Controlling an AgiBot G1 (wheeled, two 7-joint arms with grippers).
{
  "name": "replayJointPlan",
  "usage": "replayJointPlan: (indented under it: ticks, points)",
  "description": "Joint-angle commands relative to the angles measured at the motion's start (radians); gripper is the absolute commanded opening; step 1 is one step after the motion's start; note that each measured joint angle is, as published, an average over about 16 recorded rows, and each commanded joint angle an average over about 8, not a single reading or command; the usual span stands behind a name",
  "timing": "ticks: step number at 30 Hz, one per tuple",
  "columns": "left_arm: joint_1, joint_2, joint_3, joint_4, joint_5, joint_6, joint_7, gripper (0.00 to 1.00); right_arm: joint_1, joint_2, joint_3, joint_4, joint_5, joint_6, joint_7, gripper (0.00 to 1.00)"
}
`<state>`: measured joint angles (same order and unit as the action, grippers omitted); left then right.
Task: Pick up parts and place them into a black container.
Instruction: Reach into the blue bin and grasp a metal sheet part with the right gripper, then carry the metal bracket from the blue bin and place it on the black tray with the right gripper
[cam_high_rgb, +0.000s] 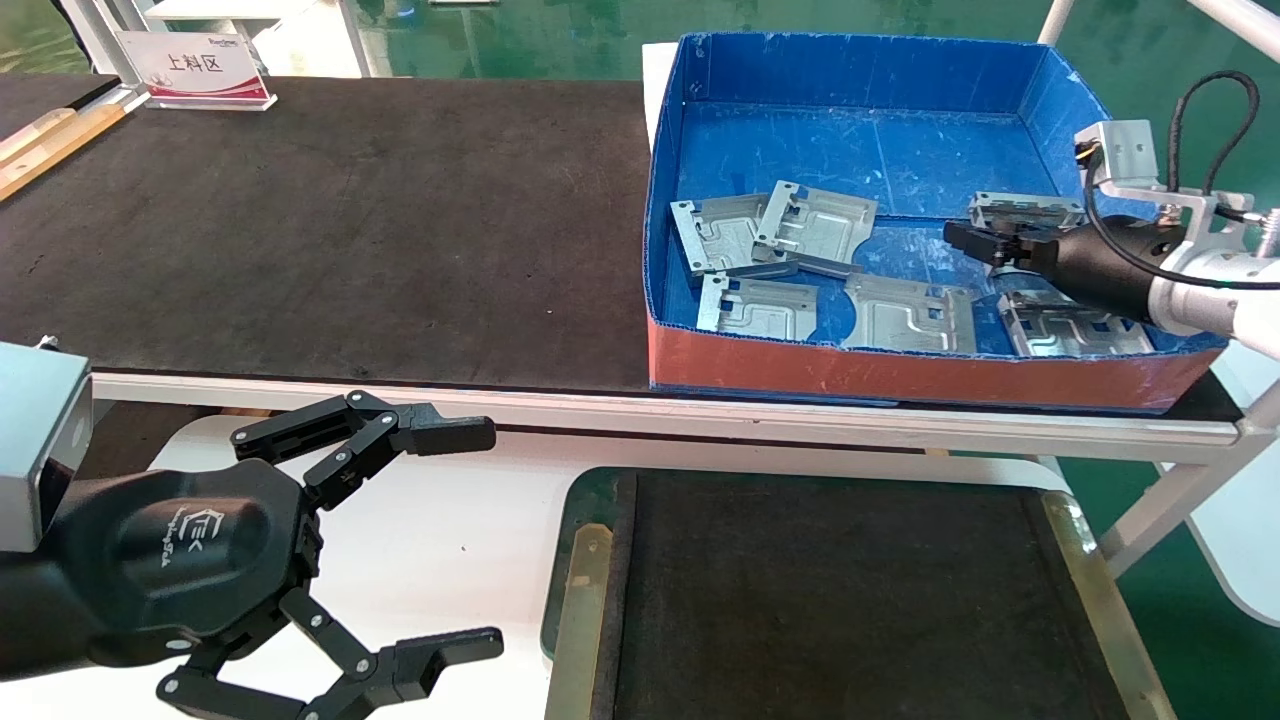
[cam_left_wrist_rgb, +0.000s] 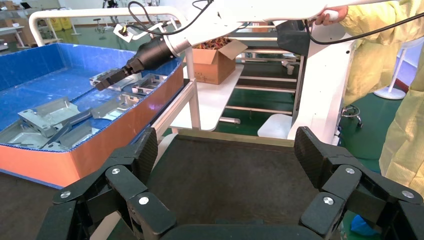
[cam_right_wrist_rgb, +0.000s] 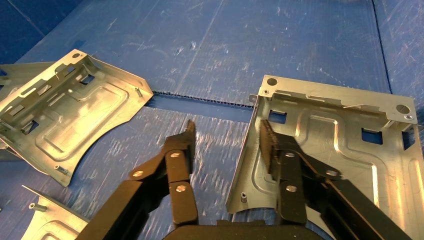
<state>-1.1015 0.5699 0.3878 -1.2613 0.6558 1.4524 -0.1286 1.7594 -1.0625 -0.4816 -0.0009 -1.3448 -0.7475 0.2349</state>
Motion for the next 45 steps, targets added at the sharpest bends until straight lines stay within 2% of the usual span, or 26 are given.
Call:
replayJointPlan:
  ticks: [1,19,30,36,45]
  points:
    - [0.0,0.0,0.0,0.0,0.0,0.0,0.0,1.0,-0.001,0.0,0.0,0.0,-0.001,0.0,0.0,0.0]
    - [0.0,0.0,0.0,0.0,0.0,0.0,0.0,1.0,0.003,0.004,0.0,0.016,-0.001,-0.003,-0.024,0.0]
    - [0.0,0.0,0.0,0.0,0.0,0.0,0.0,1.0,0.037,0.027,0.002,0.042,0.002,-0.05,-0.065,0.0]
    - [0.0,0.0,0.0,0.0,0.0,0.0,0.0,1.0,0.06,0.055,0.009,0.073,0.013,-0.132,-0.105,0.0]
    - [0.0,0.0,0.0,0.0,0.0,0.0,0.0,1.0,0.071,0.134,0.032,0.137,0.055,-0.357,-0.177,0.0]
